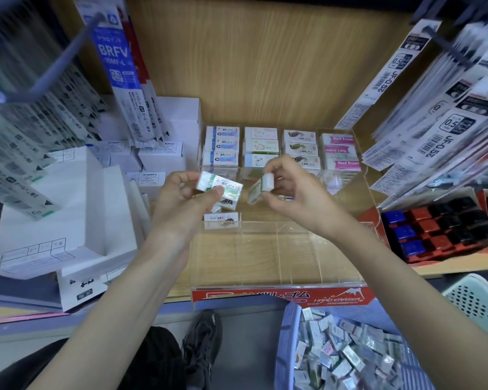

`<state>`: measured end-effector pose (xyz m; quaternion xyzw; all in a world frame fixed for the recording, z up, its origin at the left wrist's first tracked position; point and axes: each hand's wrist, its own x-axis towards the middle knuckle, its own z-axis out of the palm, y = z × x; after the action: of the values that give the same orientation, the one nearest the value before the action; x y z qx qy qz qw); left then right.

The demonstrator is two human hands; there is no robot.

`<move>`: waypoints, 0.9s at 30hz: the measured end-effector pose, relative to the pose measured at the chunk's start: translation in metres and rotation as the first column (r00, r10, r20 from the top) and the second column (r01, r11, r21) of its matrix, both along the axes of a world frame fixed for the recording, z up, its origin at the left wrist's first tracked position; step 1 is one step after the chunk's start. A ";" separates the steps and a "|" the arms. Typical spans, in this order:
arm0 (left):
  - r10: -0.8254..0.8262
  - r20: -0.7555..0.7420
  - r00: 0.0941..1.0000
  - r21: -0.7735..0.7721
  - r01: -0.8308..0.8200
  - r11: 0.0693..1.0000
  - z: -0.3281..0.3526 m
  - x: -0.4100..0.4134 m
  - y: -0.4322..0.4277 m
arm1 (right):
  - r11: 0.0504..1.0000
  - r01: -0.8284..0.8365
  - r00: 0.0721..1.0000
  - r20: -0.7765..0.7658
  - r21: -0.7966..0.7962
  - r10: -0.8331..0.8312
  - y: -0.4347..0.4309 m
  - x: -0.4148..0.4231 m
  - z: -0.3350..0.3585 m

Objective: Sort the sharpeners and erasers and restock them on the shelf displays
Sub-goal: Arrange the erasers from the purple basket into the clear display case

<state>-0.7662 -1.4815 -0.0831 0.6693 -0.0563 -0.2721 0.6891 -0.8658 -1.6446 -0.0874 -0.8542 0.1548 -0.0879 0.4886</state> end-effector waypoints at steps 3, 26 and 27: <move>0.030 -0.024 0.999 -0.008 -0.030 1.000 0.001 0.002 0.000 | 0.997 0.070 0.994 -0.081 -0.035 -0.072 -0.001 -0.003 -0.004; -0.058 -0.134 0.989 -0.016 0.057 0.998 -0.002 -0.004 -0.005 | 0.969 0.088 0.989 0.133 -0.232 -0.058 0.039 -0.002 0.000; -0.081 -0.133 0.988 -0.009 0.081 0.997 -0.002 -0.005 -0.006 | 0.951 0.097 0.988 0.144 -0.293 -0.056 0.040 -0.001 -0.004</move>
<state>-0.7715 -1.4875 -0.0852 0.6456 -0.0378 -0.3438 0.6809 -0.8666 -1.6045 -0.0910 -0.9038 0.1396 -0.1865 0.3590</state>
